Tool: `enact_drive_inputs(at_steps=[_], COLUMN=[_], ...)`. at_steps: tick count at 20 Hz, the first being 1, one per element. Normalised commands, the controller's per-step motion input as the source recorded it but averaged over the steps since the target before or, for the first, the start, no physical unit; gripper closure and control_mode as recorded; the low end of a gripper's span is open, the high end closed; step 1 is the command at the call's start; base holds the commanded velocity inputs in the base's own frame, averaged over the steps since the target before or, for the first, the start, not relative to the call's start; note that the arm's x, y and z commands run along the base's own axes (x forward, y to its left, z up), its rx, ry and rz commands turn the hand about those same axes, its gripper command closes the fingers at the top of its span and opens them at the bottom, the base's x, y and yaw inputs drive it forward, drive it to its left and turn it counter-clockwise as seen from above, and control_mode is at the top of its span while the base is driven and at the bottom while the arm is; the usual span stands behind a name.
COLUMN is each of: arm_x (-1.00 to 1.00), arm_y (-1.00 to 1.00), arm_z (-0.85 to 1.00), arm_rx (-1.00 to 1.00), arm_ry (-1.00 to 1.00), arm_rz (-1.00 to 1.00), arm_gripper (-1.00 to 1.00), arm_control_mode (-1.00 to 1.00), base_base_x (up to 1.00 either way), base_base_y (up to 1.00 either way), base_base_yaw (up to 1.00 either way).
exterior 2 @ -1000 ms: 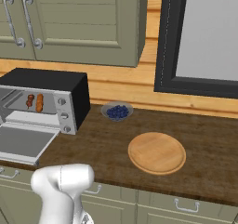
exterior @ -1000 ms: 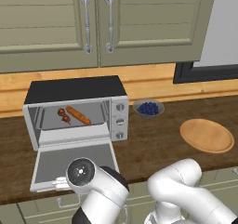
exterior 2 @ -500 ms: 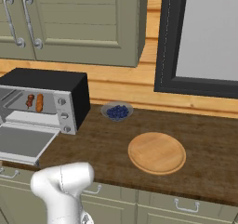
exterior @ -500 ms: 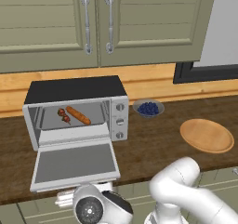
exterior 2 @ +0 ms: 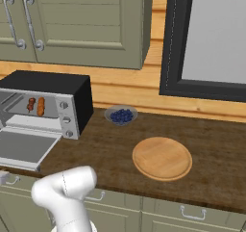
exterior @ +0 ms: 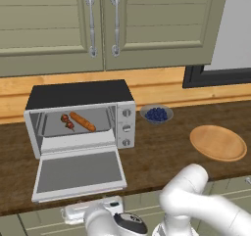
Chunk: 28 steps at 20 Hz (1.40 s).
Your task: Pick up the kebab skewer and baguette bread, and place them inside the toaster oven. Close the toaster oven door and start by setting the timer.
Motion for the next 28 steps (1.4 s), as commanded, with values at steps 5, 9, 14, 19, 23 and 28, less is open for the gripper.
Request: enact_drive_inputs(at_steps=[5, 9, 14, 19, 23, 28], arm_x=[0.27, 0.33, 0.05, 0.01, 0.20, 0.32], arm_y=[0.00, 0.00, 0.01, 0.12, 0.12, 0.12], arm_z=[-0.03, -0.06, -0.38, -0.38, -0.09, -0.03], arm_rx=[0.04, 0.05, 0.05, 0.04, 0.05, 0.04], arm_ry=[-0.14, -0.05, -0.01, 0.00, 0.00, 0.00], arm_rz=[0.00, 0.00, 0.00, 0.00, 0.00, 0.00], arm_gripper=[-1.00, -1.00, -1.00, -1.00, -1.00, -1.00], arm_control_mode=[-1.00, -1.00, -1.00, -1.00, -1.00, -1.00], base_base_x=[0.00, 0.00, 0.00, 0.00, 0.00, 0.00], base_base_y=[0.00, 0.00, 0.00, 0.00, 0.00, 0.00], base_base_yaw=[0.00, 0.00, 0.00, 0.00, 0.00, 0.00])
